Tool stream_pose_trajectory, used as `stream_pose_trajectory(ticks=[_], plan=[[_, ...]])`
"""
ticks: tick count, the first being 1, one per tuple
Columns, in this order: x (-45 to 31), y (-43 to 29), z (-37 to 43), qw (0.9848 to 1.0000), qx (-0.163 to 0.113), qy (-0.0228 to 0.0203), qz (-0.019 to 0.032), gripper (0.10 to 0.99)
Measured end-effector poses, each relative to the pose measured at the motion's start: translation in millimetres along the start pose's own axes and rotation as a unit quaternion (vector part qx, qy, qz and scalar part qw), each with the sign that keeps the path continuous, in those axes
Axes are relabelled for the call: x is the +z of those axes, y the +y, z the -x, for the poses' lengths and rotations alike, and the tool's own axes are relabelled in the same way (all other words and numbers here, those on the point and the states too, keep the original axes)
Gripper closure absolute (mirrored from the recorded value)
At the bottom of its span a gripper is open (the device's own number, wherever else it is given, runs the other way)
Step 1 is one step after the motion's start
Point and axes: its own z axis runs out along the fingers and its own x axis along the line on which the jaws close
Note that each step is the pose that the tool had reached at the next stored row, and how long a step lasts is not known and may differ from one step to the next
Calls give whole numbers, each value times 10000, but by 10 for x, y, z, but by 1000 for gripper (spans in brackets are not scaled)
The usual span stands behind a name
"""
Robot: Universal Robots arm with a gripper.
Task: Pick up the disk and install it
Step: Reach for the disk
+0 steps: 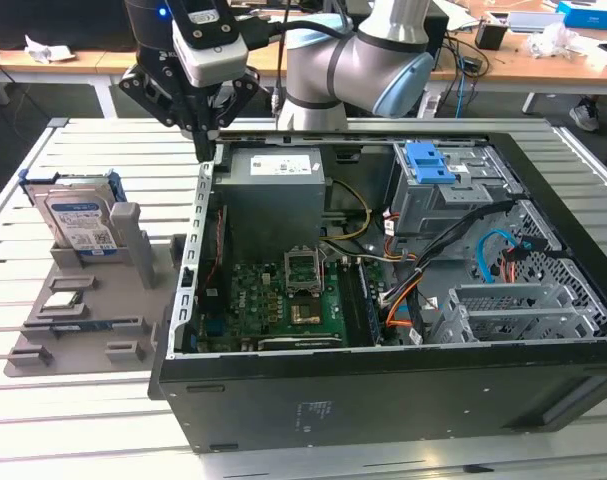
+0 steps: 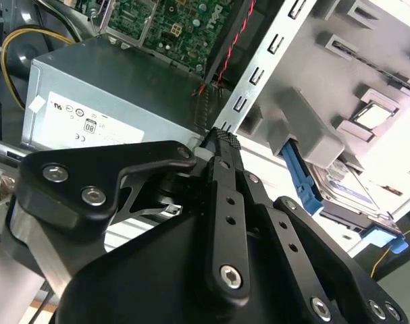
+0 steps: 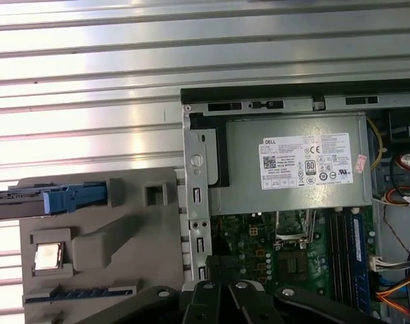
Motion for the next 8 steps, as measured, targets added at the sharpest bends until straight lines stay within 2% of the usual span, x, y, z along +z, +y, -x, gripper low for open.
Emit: stream_pose_trajectory(ticks=[8], plan=[[-1,-6,-81,10000,0,0,0,980]])
